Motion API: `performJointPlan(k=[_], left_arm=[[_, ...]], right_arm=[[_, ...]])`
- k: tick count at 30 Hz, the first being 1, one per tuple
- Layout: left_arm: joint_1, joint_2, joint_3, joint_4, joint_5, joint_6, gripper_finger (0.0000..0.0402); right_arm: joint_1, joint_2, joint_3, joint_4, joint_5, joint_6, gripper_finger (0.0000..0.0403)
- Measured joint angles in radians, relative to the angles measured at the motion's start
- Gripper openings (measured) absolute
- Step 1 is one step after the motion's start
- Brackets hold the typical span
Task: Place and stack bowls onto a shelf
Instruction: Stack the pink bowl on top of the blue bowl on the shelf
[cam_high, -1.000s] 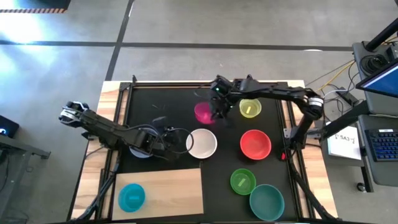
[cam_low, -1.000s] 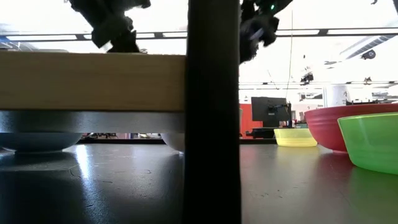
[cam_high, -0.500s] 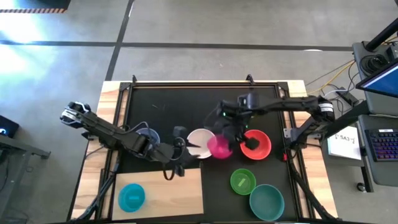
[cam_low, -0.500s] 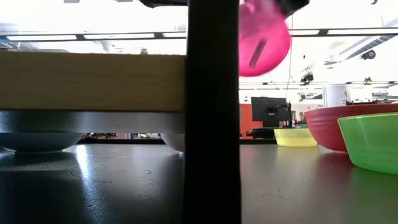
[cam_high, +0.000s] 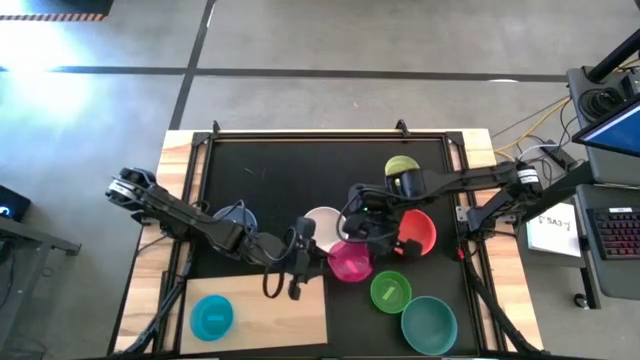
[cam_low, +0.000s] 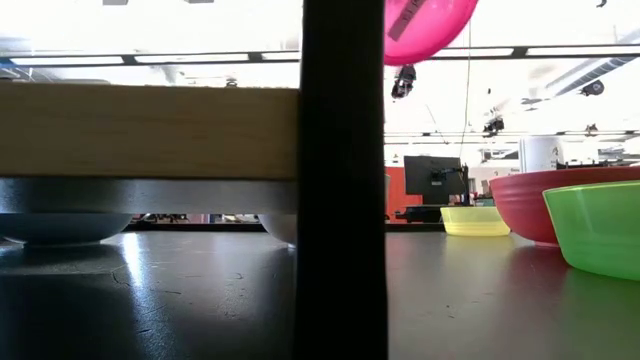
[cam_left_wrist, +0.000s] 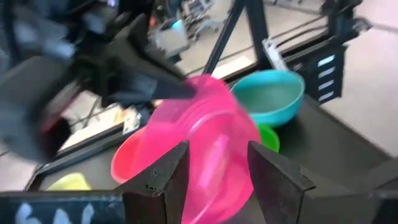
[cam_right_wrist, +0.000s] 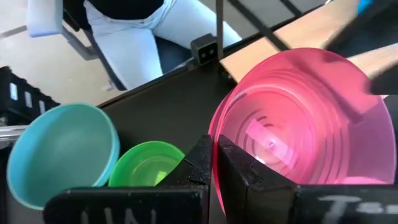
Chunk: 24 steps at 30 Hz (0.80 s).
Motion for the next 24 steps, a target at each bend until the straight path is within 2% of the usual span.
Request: performJointPlan(k=[5,9,17,24], left_arm=[[0.0,0.014,0.0,0.034,0.044,-0.02,0.0134],[0.0,0.021,0.0,0.067,0.059,-0.027,0.0111],[0.019,0.021,0.0,0.078,0.22,-0.086,0.0012],[0.045,0.021,0.018,0.079,0.328,-0.109,0.0003]], right_arm=[[0.006,0.0,0.018,0.012,0.0,-0.015,0.0008],[0.011,0.0,0.03,0.016,0.0,-0.027,0.0008],[0.024,0.0,0.045,0.034,0.0,-0.03,0.0009],[0.023,0.0,0.047,0.062,-0.005,0.025,0.0028]])
